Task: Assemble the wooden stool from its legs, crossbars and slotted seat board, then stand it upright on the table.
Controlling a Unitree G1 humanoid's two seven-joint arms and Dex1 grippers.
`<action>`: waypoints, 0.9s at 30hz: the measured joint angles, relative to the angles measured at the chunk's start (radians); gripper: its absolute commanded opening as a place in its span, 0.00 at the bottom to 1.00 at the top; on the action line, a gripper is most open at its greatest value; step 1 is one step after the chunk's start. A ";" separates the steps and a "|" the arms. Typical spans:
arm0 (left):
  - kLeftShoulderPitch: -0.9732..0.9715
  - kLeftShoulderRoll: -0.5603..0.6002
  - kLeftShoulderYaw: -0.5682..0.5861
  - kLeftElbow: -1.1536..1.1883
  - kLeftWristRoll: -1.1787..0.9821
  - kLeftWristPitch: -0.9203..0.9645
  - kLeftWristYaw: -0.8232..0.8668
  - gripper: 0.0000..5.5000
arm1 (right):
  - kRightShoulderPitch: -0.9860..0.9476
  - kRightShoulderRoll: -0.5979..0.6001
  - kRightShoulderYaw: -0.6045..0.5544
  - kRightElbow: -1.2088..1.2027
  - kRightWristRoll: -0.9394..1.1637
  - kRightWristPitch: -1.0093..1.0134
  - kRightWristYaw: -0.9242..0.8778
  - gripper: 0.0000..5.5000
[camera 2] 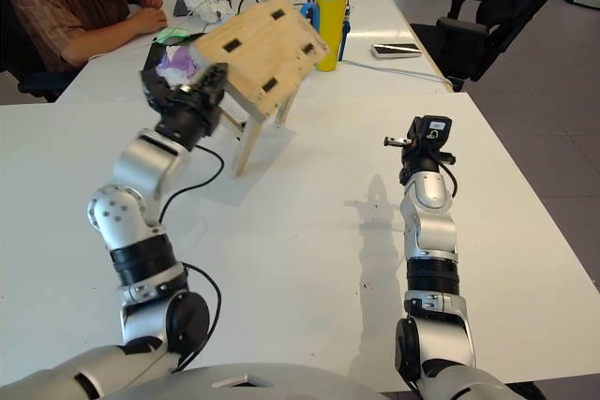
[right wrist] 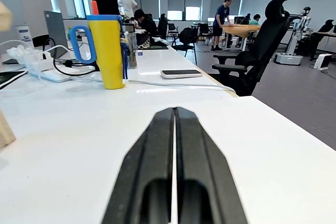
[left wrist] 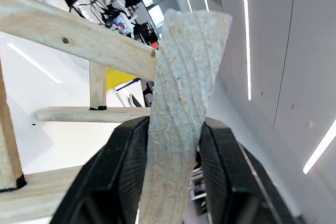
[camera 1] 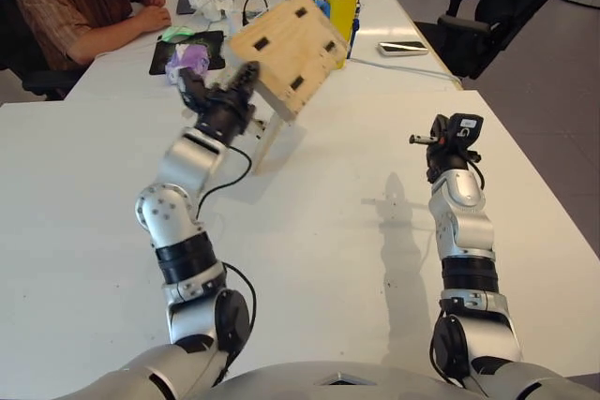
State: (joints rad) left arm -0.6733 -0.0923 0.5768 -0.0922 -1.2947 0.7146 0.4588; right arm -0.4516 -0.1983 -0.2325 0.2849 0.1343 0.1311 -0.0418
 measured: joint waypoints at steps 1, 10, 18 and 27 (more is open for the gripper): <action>-0.018 0.035 0.041 0.038 -0.008 -0.033 0.025 0.24 | -0.020 0.000 0.000 0.008 0.000 -0.001 -0.003 0.00; 0.040 0.142 0.078 0.152 -0.037 -0.096 -0.060 0.35 | -0.078 -0.002 0.004 0.083 -0.001 -0.015 0.003 0.00; 0.147 0.081 0.090 0.094 -0.098 -0.189 -0.194 0.55 | -0.078 -0.003 0.018 0.117 -0.010 -0.010 0.020 0.00; 0.404 0.094 0.008 -0.089 -0.145 -0.153 -0.426 0.62 | -0.079 -0.012 0.044 0.131 -0.011 0.005 0.047 0.00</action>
State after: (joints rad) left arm -0.2691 0.0021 0.5844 -0.1807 -1.4393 0.5614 0.0331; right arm -0.5301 -0.2100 -0.1883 0.4161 0.1229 0.1357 0.0055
